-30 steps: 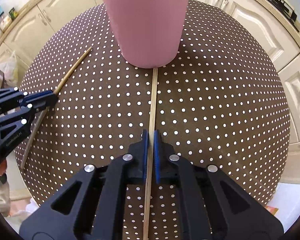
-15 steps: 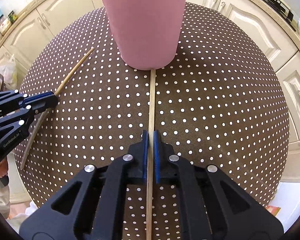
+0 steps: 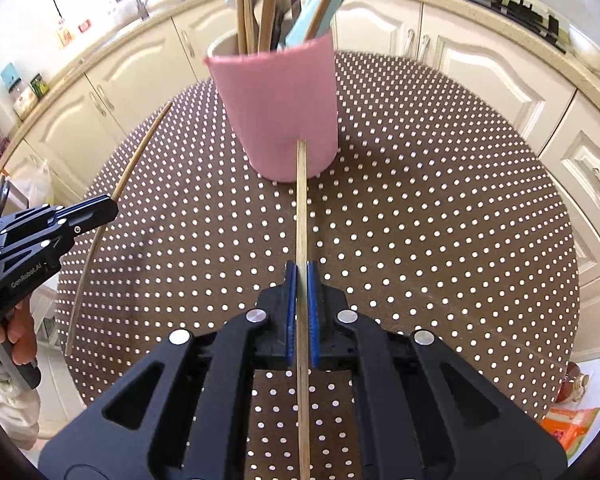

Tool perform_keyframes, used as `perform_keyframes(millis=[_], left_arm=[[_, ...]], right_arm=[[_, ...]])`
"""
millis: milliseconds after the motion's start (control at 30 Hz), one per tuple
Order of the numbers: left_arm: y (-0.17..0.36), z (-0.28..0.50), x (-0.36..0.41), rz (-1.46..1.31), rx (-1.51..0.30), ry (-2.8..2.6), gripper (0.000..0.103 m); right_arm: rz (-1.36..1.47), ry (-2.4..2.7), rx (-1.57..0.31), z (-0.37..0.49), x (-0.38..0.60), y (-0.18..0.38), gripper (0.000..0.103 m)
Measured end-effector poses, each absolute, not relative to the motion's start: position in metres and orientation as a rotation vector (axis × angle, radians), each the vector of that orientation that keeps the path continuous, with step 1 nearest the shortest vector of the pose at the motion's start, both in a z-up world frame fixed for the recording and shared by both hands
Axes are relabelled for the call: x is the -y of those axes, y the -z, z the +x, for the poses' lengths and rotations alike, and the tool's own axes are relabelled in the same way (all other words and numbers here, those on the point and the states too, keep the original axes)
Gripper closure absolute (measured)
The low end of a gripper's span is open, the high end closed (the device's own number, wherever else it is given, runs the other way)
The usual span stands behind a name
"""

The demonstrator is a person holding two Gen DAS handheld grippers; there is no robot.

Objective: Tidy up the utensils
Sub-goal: 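Lift both chopsticks upright and lower them into the pink cup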

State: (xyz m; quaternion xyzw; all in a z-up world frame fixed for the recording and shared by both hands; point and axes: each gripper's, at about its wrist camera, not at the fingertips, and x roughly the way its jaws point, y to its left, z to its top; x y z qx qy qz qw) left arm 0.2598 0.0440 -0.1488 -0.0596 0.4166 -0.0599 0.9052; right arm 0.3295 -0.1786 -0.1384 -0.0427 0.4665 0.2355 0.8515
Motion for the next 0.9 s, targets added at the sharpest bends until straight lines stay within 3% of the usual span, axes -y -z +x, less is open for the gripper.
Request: perform_keyframes(millis=[900], left_arm=[[0.071,0.232,-0.008,-0.088,-0.521,0.209,0.097]], right_arm=[[0.067,-0.640,-0.536,0.275,0.191,0.054,0.097]])
